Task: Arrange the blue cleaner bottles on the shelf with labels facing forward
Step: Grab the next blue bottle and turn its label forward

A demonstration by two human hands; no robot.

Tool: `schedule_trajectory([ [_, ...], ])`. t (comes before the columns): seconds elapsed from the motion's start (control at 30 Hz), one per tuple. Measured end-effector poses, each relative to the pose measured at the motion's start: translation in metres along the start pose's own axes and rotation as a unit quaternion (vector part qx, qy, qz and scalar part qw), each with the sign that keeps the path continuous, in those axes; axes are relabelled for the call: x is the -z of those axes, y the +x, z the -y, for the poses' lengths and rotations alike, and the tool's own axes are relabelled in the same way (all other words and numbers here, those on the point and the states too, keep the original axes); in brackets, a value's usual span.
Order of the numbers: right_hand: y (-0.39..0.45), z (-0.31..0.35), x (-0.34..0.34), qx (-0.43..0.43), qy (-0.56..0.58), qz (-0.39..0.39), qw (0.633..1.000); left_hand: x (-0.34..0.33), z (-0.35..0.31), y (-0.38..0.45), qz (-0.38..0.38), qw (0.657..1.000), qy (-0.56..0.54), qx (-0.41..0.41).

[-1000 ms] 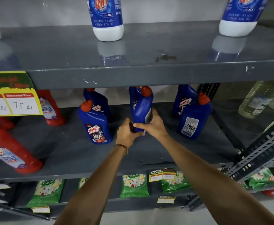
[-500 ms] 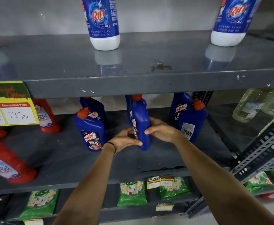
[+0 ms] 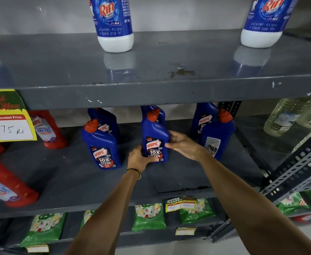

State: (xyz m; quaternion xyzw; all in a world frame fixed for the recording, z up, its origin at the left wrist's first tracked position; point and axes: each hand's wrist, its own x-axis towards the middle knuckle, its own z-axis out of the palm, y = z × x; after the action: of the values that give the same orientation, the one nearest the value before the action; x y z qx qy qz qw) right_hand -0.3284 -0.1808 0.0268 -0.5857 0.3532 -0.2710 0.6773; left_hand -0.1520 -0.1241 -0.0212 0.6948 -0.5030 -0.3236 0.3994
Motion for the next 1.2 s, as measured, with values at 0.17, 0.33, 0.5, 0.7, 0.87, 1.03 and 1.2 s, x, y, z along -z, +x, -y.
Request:
schedule_trajectory([
  [0.17, -0.003, -0.002, 0.000, -0.013, -0.009, 0.001, 1.000, -0.005, 0.004, -0.003, 0.001, 1.000, 0.014, 0.006],
  [0.33, -0.005, -0.003, 0.001, -0.018, -0.012, -0.008, 1.000, -0.010, 0.004, -0.005, -0.009, 0.999, 0.032, 0.004],
  [0.5, -0.010, -0.007, 0.001, -0.030, -0.036, -0.063, 0.997, -0.011, 0.004, -0.011, -0.019, 0.999, 0.037, 0.011],
  [0.7, -0.030, -0.022, 0.006, -0.067, -0.041, -0.195, 0.978, -0.013, 0.013, -0.037, -0.044, 0.998, 0.001, 0.034],
  [0.87, -0.059, -0.040, 0.013, -0.061, -0.049, -0.273, 0.959, -0.029, 0.009, -0.061, -0.043, 0.998, -0.035, 0.024],
  [1.03, -0.084, -0.054, 0.028, -0.056, -0.085, -0.361, 0.927, -0.058, -0.011, -0.065, 0.011, 0.999, -0.040, -0.004],
  [1.2, -0.100, -0.054, 0.067, -0.062, -0.173, -0.402, 0.897, -0.093, -0.041, -0.050, 0.071, 0.996, -0.059, -0.010],
])
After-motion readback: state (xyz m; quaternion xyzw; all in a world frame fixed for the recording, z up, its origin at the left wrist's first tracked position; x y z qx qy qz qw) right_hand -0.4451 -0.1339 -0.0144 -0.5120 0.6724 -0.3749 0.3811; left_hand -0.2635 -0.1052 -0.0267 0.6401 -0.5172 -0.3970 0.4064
